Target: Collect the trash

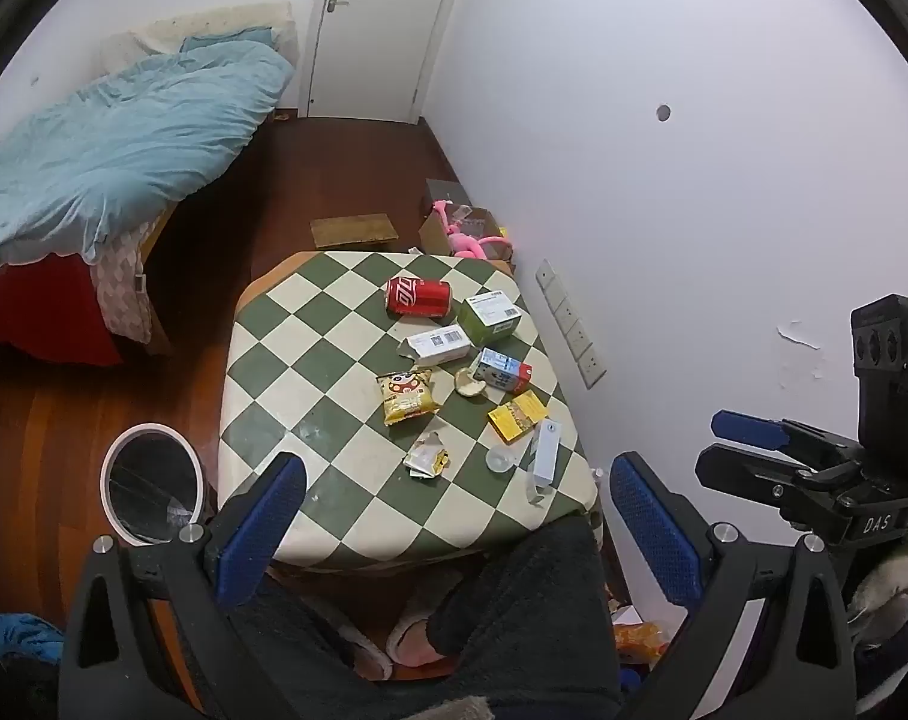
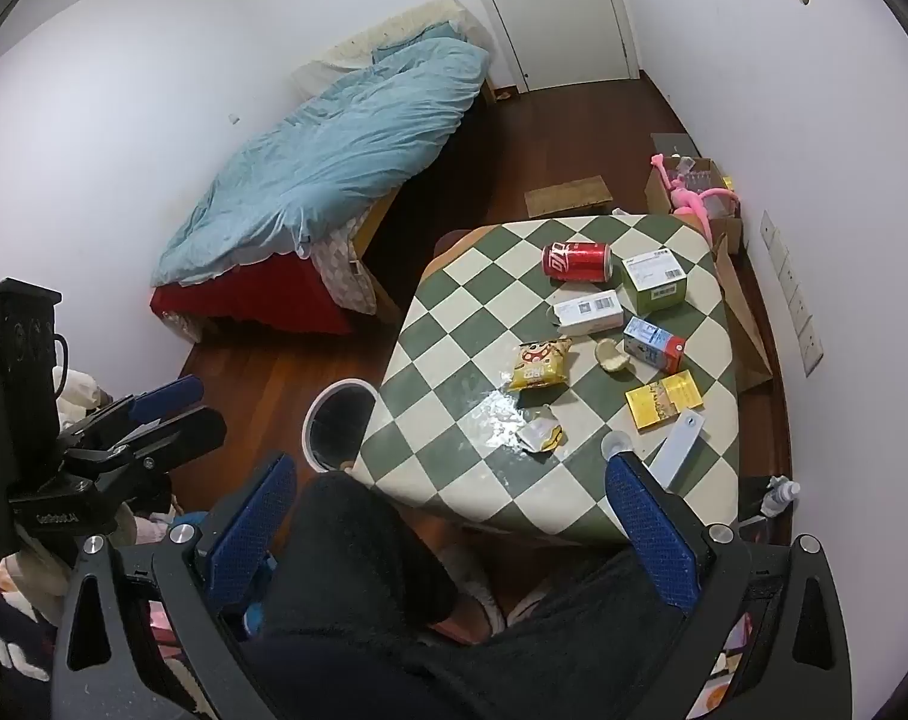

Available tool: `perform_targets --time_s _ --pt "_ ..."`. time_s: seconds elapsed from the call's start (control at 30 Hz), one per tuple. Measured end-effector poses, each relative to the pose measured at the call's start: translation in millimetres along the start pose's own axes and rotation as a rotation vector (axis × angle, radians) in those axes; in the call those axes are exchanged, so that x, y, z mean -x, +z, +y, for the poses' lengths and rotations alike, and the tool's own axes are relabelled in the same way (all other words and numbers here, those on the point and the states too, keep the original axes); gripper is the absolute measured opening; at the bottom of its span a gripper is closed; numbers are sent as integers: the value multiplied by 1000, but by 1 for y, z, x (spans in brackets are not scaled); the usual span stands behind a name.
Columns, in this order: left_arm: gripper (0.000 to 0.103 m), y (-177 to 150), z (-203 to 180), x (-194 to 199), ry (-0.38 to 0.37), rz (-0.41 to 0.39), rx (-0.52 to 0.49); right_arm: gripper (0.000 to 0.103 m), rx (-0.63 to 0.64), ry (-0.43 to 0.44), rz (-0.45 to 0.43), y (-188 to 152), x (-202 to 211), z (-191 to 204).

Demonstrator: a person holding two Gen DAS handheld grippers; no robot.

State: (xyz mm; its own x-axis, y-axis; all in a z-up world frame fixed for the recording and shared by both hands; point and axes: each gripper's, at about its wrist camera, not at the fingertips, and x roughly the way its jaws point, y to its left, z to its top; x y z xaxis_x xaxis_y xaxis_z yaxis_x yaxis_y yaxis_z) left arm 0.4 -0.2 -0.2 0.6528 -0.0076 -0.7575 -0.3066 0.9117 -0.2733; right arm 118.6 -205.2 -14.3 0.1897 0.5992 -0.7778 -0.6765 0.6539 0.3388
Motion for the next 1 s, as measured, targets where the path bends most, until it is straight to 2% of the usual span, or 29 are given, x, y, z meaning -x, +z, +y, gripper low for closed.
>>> perform_targets --time_s 1.0 --pt "103 -1 -2 -5 -23 2 23 103 -6 33 15 3 -7 -1"
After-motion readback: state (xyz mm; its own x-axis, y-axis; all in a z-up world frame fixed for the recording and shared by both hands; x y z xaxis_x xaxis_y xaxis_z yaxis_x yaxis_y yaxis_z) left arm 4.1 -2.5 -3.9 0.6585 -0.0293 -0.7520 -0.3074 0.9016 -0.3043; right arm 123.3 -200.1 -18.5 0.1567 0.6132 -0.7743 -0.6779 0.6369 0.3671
